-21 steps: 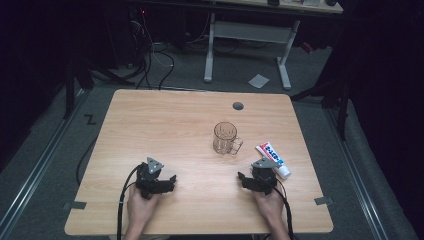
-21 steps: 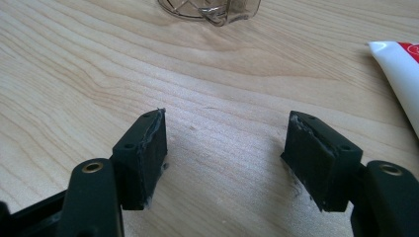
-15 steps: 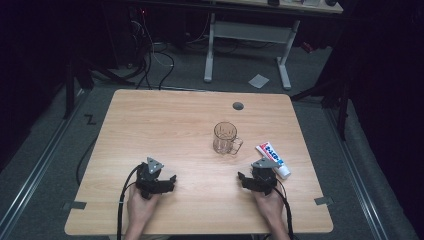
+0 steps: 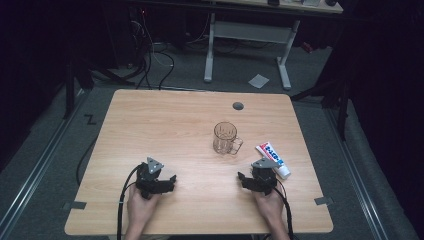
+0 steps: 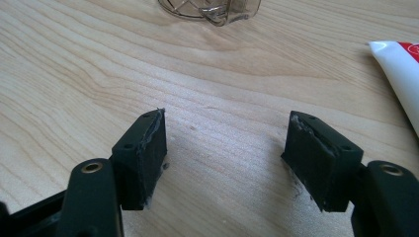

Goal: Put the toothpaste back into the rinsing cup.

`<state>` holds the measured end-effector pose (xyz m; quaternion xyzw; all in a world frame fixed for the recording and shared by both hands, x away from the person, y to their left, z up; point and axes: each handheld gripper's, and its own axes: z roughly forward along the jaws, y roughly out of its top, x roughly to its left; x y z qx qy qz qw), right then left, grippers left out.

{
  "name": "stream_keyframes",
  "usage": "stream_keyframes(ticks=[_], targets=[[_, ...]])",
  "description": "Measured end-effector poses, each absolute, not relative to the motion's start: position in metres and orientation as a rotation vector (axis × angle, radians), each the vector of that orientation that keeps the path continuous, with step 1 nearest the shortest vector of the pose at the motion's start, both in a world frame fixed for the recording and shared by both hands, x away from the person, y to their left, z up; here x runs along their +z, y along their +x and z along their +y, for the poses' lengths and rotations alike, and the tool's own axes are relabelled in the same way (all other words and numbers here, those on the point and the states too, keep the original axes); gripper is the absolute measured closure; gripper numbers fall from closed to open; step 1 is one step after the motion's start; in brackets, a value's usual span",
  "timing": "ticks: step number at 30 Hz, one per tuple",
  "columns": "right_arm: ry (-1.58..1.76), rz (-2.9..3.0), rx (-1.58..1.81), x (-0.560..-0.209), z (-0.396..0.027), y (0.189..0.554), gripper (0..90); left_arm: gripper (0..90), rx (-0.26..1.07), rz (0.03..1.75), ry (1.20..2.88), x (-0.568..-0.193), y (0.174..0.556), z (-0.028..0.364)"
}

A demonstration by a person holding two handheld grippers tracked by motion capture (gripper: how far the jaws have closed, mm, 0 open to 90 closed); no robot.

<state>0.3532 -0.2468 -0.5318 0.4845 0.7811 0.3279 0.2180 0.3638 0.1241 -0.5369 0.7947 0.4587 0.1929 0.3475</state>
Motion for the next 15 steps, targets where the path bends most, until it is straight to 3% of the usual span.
stream_keyframes(ticks=[15], targets=[[1.341,2.168,0.909,-0.5317,-0.2468,0.3532,31.9,15.4,0.501,1.190,2.060,-0.5370,0.3639,0.1240]])
